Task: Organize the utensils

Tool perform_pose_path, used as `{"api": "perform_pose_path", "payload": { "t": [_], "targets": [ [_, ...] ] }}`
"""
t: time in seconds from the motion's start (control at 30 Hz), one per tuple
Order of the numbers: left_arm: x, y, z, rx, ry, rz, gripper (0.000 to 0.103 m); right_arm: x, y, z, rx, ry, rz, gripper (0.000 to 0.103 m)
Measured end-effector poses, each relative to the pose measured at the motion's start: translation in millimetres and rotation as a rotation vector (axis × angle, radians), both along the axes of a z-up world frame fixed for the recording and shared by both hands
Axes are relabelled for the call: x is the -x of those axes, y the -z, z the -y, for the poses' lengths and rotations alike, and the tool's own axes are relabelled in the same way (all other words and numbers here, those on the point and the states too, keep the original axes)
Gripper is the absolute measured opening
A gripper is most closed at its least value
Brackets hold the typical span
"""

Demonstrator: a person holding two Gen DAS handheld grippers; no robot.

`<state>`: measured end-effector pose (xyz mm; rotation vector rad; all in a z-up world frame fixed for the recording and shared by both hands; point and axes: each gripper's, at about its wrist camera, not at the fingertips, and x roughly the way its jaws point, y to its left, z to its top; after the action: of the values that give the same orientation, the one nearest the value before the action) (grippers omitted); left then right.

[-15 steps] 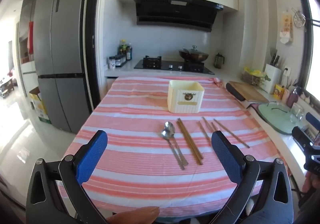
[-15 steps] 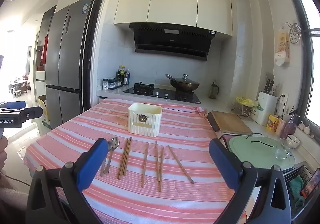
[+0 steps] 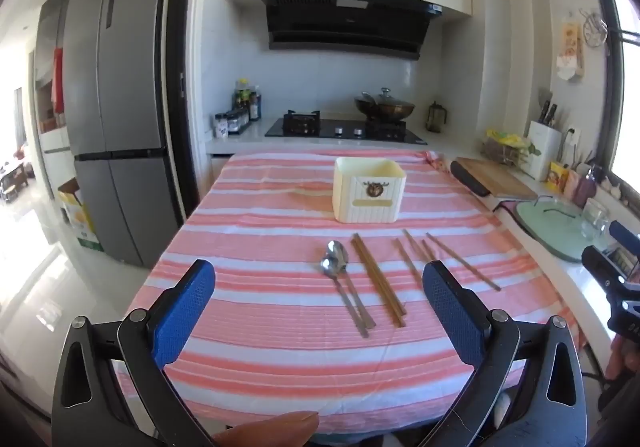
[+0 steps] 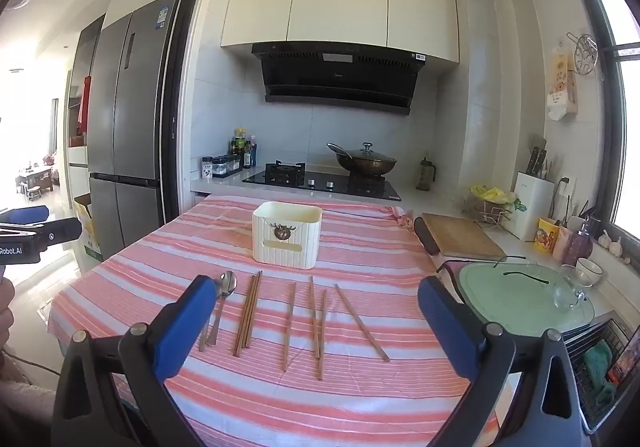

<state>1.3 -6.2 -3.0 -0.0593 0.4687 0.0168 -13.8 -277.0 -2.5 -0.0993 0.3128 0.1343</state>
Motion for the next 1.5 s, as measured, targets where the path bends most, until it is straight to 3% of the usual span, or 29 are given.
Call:
{"api": "perform_pose_path", "payload": {
  "t": [1.5],
  "targets": [
    [-2.9, 3.8, 5.7, -0.010, -0.001, -0.002, 0.103, -2.1, 1.8, 2.6, -0.004, 0.000, 0.000, 0.103]
  ]
}}
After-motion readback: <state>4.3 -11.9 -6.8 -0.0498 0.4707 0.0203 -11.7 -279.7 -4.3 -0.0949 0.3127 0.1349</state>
